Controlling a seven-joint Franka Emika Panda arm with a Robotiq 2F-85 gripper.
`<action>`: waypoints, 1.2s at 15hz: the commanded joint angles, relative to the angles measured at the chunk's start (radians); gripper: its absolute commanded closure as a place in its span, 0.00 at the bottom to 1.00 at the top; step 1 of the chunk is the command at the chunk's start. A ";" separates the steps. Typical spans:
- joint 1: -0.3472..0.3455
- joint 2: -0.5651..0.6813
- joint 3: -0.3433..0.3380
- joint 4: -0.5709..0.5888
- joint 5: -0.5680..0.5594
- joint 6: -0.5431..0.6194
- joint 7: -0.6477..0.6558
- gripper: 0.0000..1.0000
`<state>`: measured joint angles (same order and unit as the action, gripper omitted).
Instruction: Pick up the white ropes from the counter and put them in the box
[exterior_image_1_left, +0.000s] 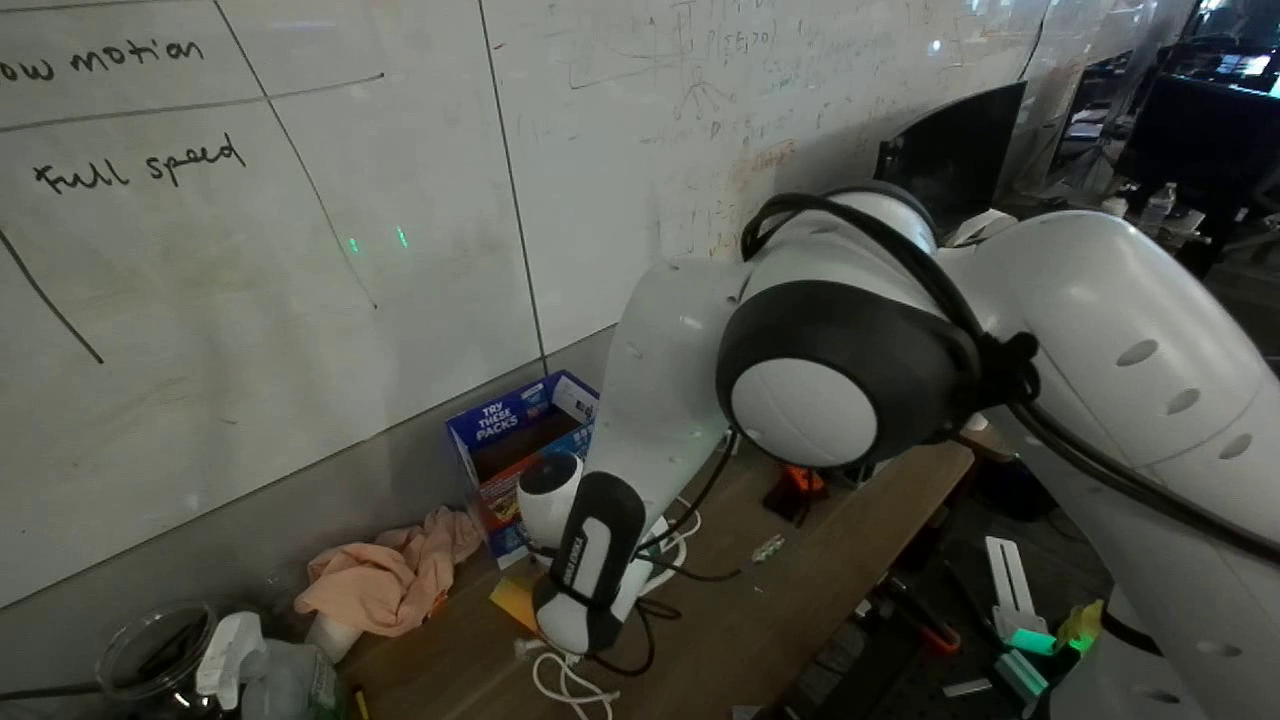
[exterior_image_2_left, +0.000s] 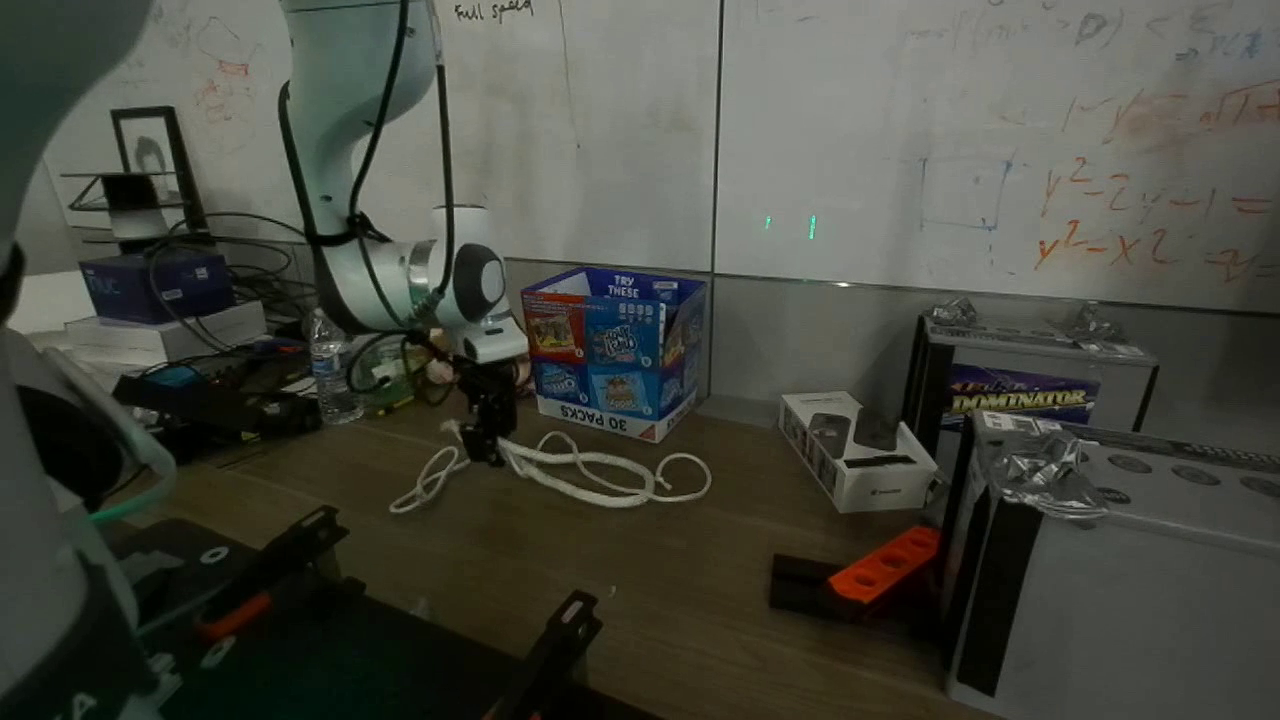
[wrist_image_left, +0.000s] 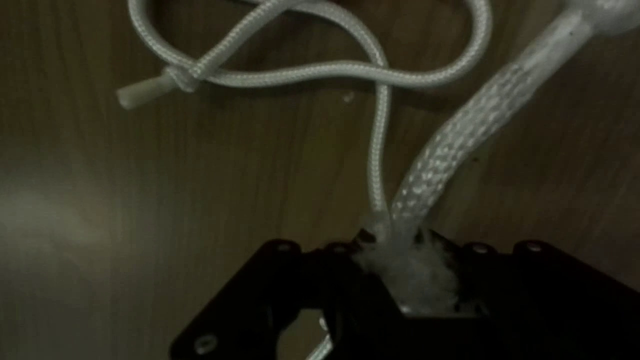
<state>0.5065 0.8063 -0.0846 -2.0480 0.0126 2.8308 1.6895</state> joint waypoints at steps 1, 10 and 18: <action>-0.004 -0.099 -0.038 0.076 -0.072 -0.191 -0.106 0.97; -0.051 -0.286 -0.063 0.399 -0.325 -0.621 -0.103 0.97; 0.000 -0.336 -0.012 0.726 -0.653 -0.837 -0.015 0.97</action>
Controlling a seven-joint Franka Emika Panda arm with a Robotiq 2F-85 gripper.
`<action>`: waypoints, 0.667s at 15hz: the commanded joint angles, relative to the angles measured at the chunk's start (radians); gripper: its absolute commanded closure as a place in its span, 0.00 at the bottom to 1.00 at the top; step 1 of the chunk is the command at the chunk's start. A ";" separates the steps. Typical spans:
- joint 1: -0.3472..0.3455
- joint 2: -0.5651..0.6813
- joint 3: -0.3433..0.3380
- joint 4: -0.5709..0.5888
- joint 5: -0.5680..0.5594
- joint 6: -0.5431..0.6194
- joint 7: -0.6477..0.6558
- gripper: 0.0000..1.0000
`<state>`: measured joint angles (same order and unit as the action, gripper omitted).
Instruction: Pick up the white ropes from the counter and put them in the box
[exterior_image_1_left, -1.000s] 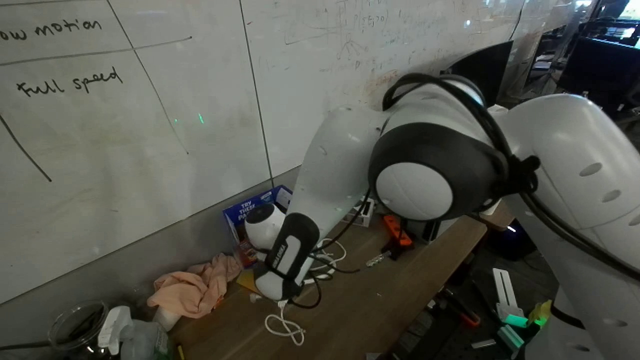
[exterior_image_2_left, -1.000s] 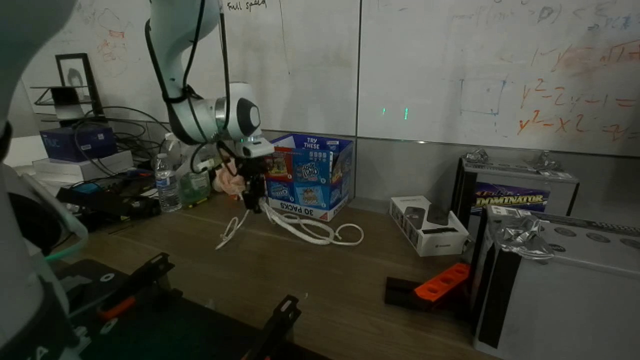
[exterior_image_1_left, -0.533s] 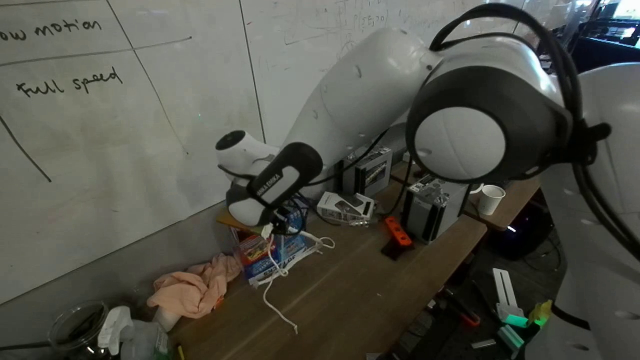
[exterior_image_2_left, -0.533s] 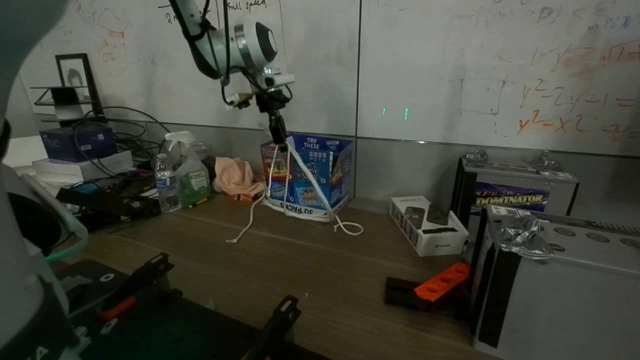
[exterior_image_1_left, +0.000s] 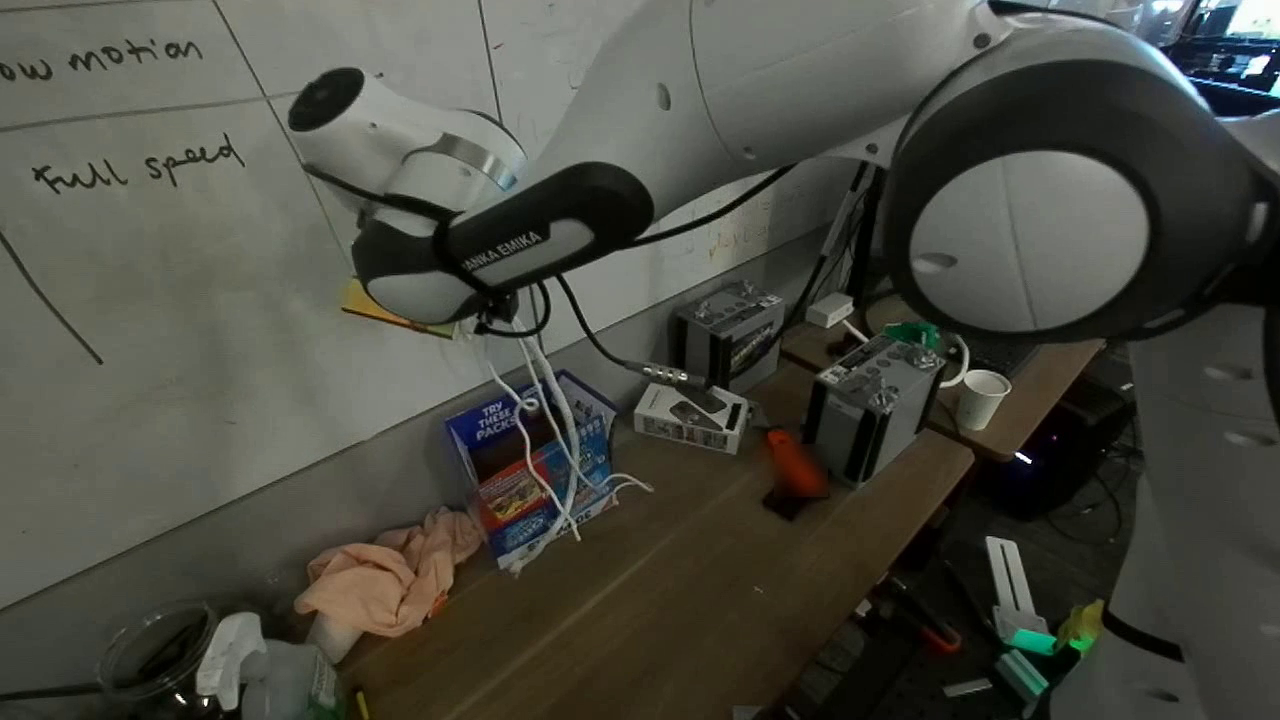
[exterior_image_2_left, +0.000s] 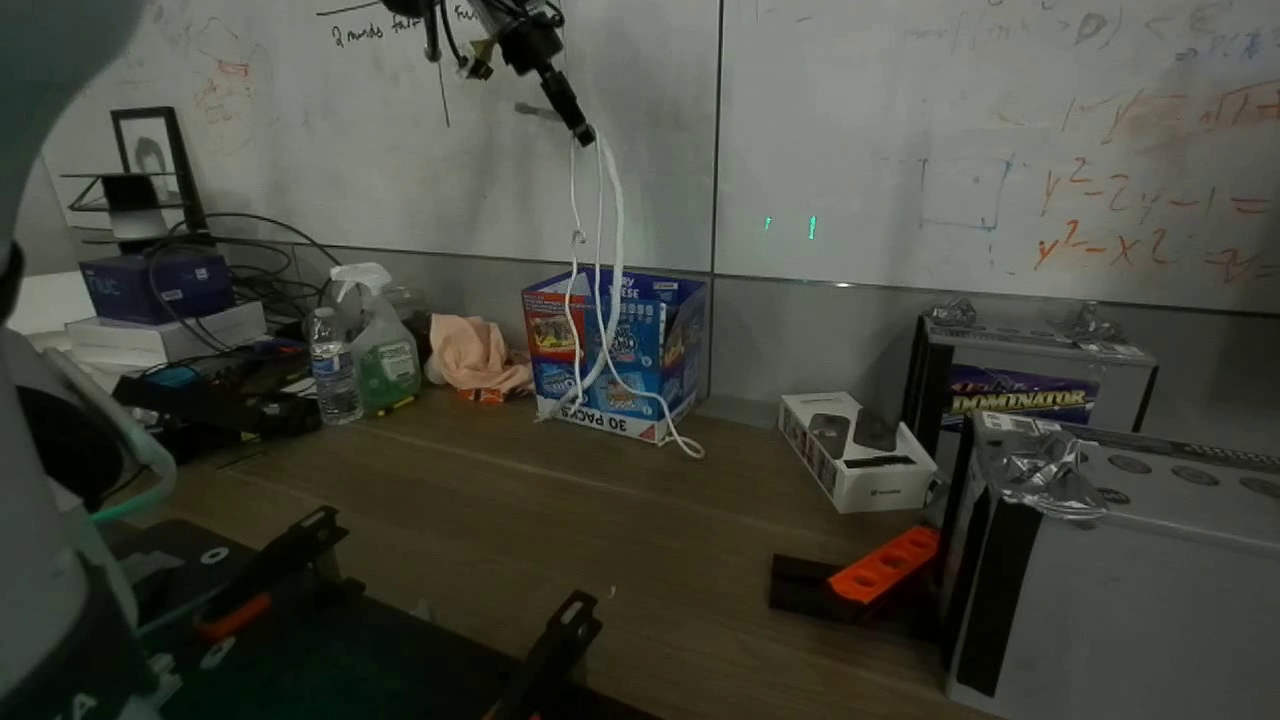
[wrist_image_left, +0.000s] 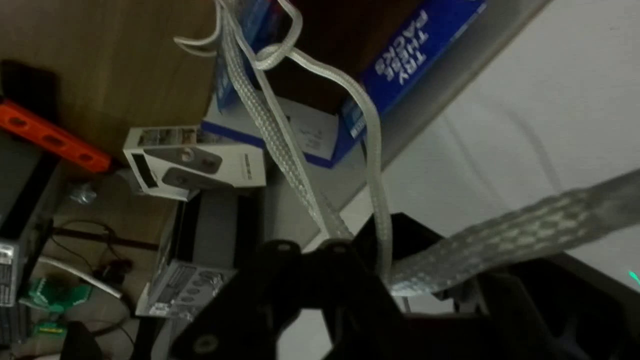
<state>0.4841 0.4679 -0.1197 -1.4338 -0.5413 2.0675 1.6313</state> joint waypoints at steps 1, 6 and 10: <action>0.032 -0.005 0.032 0.139 -0.142 -0.092 0.059 0.97; 0.103 -0.003 0.026 0.269 -0.342 -0.180 0.112 0.97; 0.103 0.033 0.020 0.298 -0.394 -0.167 0.115 0.97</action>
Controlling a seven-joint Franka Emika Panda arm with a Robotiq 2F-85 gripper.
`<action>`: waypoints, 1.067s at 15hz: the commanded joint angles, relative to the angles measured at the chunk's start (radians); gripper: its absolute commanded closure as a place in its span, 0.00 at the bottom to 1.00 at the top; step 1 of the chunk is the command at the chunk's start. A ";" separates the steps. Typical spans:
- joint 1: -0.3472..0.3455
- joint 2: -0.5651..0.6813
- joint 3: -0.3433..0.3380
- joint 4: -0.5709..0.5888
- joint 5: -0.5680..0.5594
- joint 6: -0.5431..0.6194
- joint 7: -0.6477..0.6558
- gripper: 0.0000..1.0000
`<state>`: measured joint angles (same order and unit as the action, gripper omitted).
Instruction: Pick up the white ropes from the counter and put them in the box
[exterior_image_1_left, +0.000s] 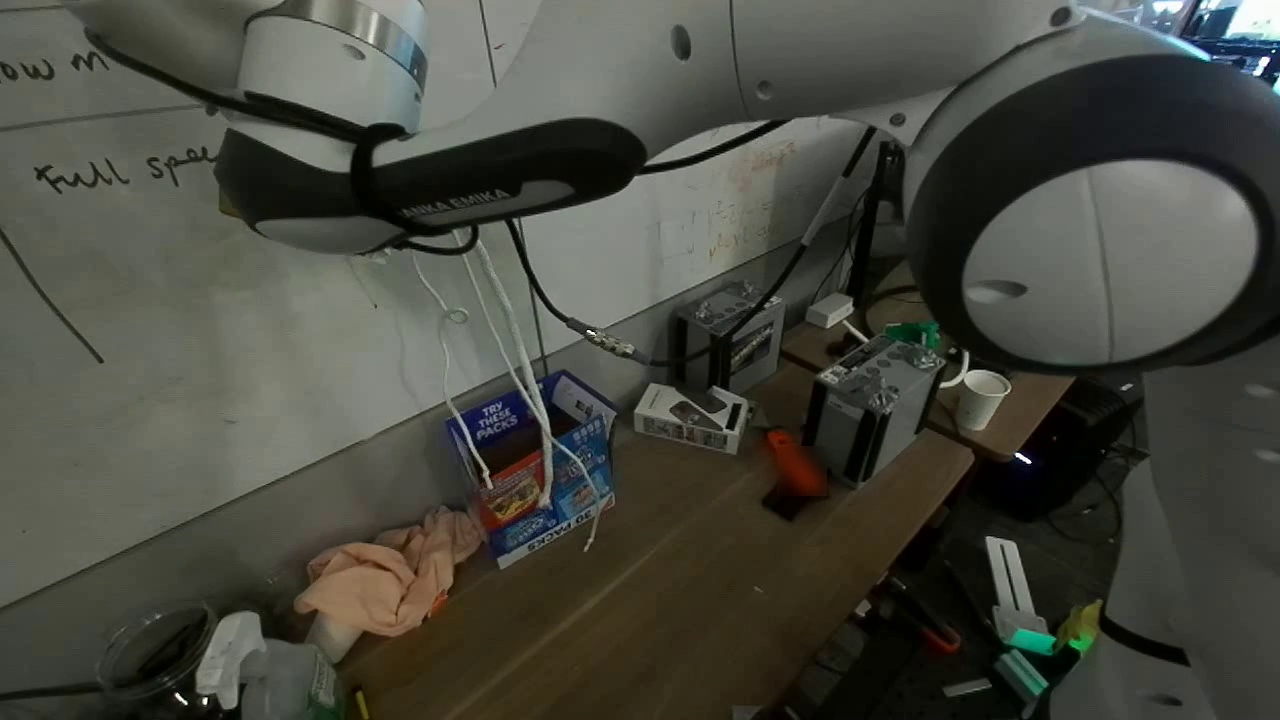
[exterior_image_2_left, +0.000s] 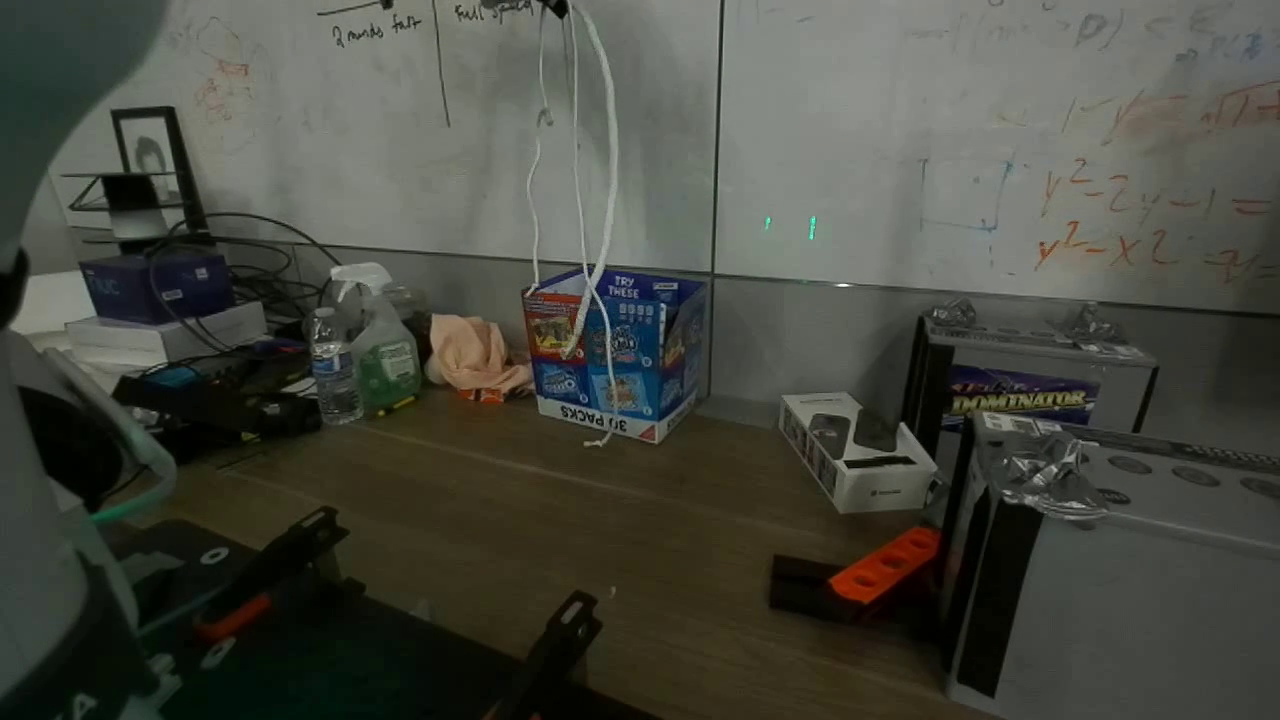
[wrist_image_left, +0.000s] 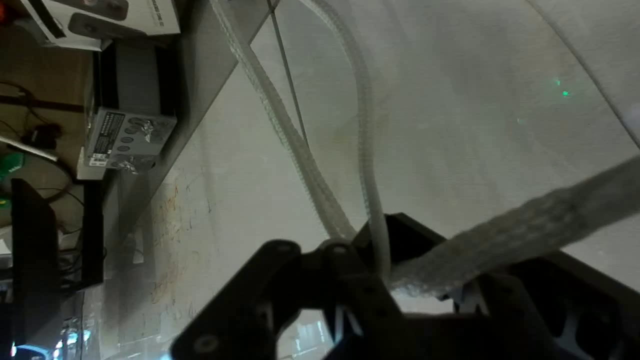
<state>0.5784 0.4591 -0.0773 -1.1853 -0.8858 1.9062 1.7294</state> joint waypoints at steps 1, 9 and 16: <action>0.009 0.057 -0.029 0.067 -0.063 -0.016 0.018 0.97; -0.013 0.167 -0.064 0.155 -0.083 -0.020 0.004 0.97; -0.121 0.324 0.035 0.344 -0.032 -0.088 -0.178 0.97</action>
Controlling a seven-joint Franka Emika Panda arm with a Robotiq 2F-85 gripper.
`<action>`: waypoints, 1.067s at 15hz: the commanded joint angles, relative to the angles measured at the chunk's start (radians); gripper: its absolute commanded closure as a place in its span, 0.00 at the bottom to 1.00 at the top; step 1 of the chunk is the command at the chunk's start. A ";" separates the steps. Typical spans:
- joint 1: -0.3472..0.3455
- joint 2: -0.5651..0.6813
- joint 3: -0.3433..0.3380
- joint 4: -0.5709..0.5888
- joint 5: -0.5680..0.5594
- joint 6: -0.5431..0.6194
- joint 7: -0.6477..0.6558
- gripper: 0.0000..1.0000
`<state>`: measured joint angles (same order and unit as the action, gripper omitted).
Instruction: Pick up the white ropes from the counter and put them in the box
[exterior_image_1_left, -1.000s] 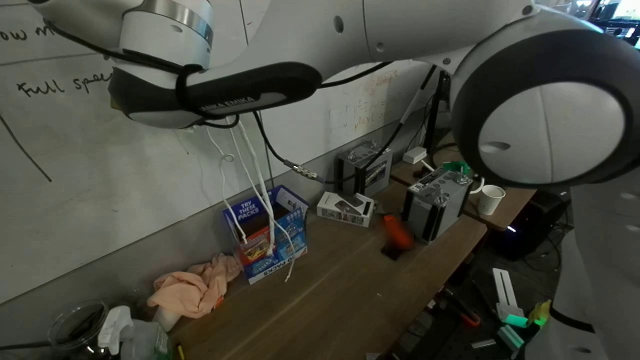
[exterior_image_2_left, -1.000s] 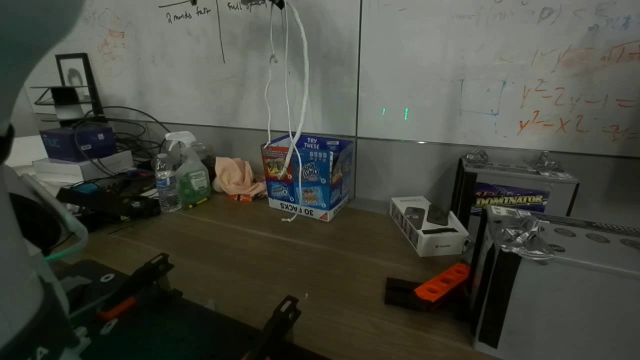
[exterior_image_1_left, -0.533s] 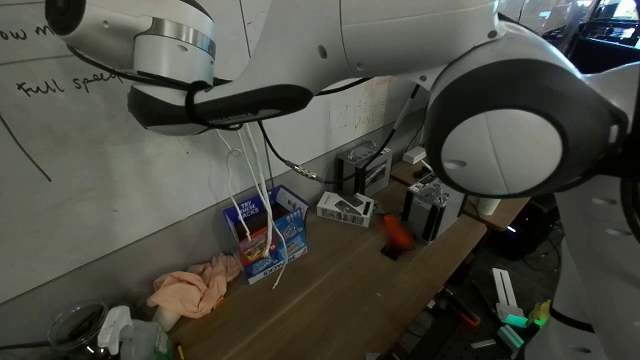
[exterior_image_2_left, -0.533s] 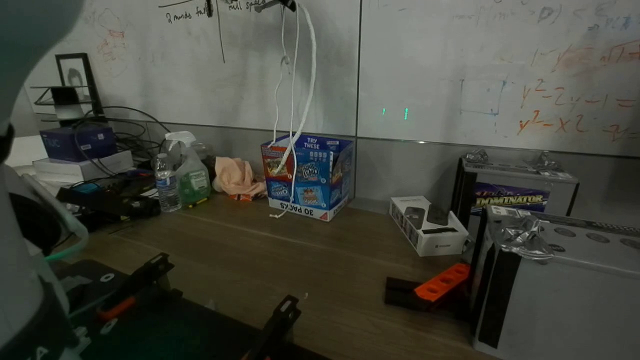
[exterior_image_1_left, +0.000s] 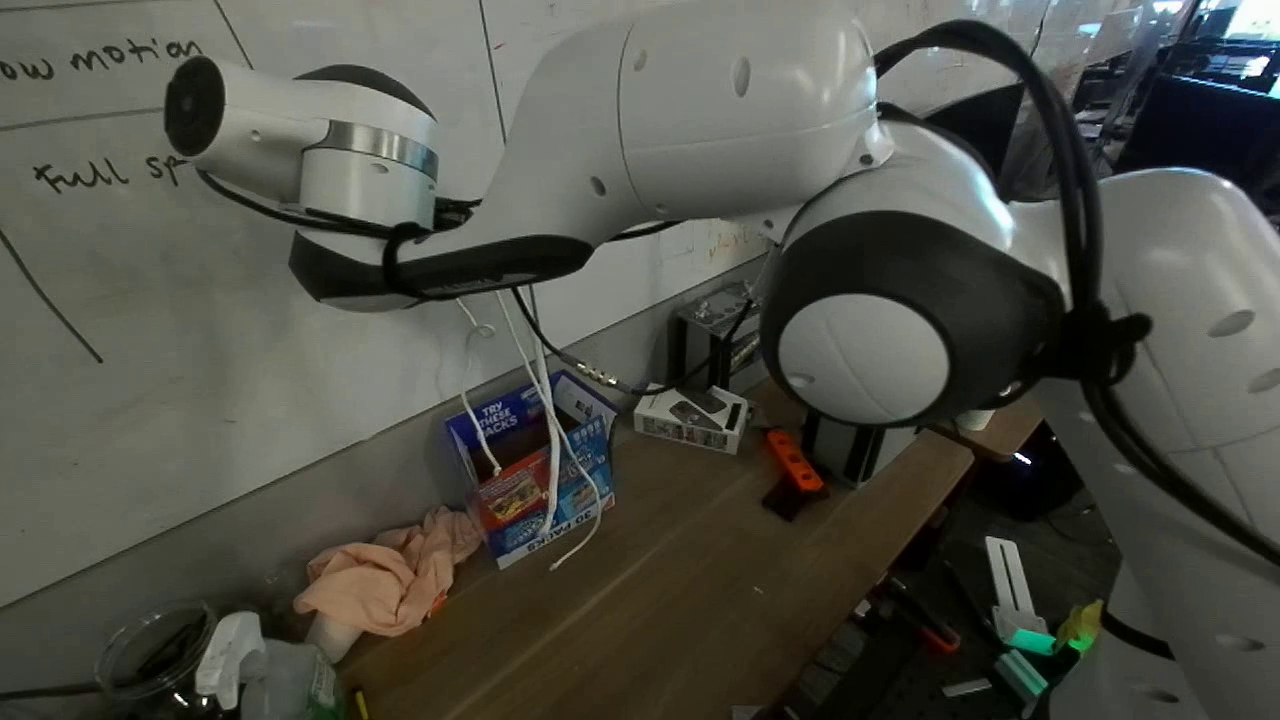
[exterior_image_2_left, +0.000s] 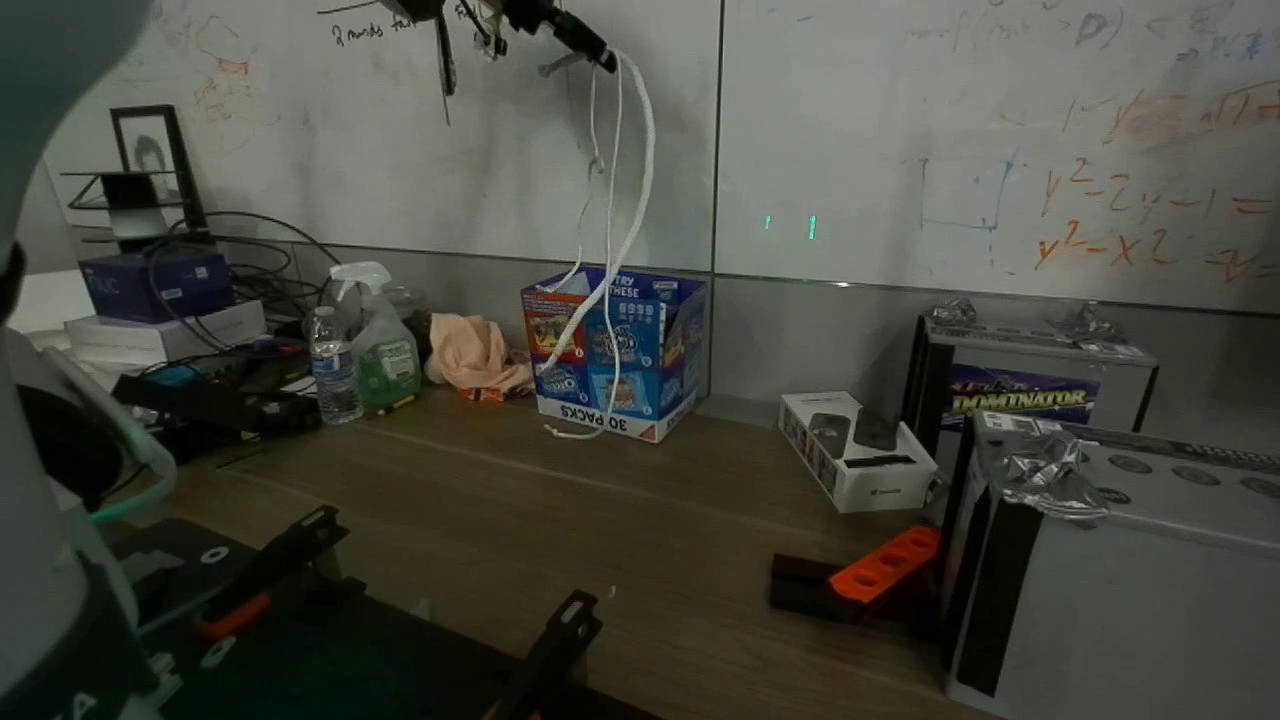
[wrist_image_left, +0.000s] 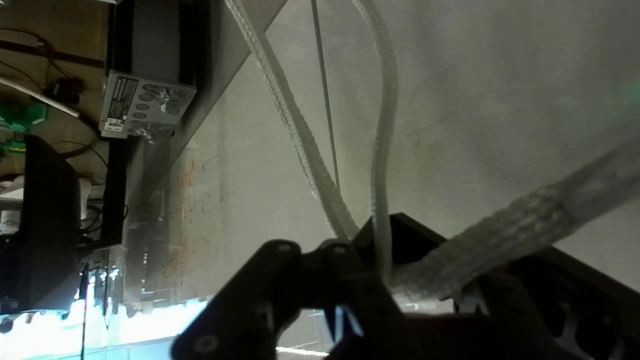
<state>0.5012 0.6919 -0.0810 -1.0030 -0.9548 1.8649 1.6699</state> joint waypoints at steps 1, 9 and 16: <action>-0.071 0.118 0.054 0.198 0.073 -0.047 -0.172 0.97; -0.160 0.202 0.164 0.142 0.343 -0.040 -0.364 0.97; -0.176 0.255 0.211 0.005 0.391 -0.013 -0.357 0.97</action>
<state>0.3480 0.9455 0.1090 -0.9650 -0.5908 1.8376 1.3371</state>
